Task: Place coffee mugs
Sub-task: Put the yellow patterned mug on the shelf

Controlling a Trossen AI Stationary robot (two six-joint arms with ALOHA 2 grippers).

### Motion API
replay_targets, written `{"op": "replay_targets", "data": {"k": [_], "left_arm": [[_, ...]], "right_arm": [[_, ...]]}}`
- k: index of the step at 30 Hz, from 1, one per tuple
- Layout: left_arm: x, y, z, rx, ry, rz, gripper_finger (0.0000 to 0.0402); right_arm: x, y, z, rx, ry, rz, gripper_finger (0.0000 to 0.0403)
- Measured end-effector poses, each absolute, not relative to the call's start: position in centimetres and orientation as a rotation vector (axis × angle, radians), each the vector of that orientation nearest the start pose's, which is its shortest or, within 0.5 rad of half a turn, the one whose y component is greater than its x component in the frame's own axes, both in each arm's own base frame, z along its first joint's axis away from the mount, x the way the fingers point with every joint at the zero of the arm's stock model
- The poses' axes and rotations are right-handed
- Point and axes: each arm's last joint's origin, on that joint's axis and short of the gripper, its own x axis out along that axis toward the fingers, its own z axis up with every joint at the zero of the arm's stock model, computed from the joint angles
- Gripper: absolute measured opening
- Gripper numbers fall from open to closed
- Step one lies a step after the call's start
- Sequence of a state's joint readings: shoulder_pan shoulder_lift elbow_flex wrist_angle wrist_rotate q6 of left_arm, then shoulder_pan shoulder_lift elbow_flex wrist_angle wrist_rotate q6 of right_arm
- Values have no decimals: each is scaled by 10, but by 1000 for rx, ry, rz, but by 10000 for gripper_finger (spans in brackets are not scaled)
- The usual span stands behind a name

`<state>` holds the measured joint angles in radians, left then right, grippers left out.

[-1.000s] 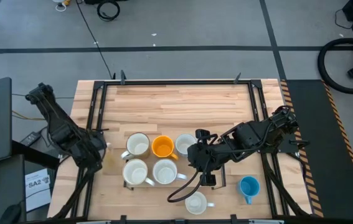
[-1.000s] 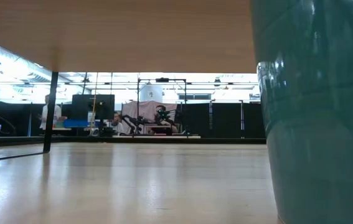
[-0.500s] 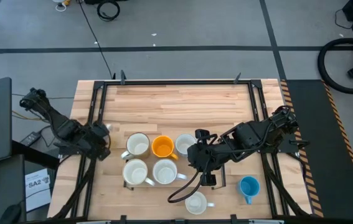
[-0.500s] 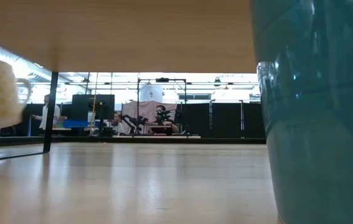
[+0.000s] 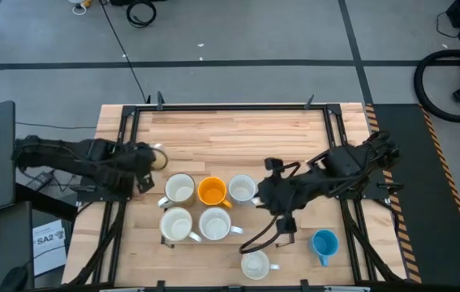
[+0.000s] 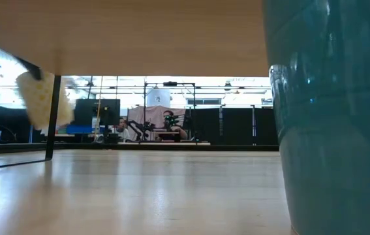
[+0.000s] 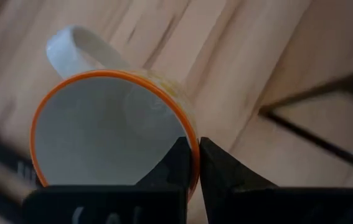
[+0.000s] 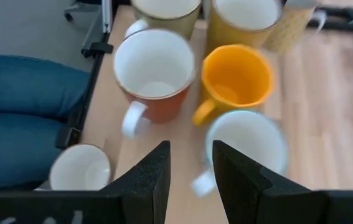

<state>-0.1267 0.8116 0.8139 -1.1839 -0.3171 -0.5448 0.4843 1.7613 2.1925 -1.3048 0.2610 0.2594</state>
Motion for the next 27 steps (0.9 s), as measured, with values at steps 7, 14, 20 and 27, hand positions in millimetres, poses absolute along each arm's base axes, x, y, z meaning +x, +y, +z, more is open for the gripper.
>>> {"op": "replay_targets", "data": {"k": [7,14,20,27], "left_arm": [[142,30,275,-68,955,352,24],[173,72,265,29,918,246,24],[204,105,256,75,982,161,24],[245,129,269,158,1024,83,25]], "right_arm": [[278,118,459,-87,803,36,125],[264,82,447,-76,813,-46,125],[245,40,439,-26,712,-49,125],[231,-14,422,-13,535,-60,125]]}}
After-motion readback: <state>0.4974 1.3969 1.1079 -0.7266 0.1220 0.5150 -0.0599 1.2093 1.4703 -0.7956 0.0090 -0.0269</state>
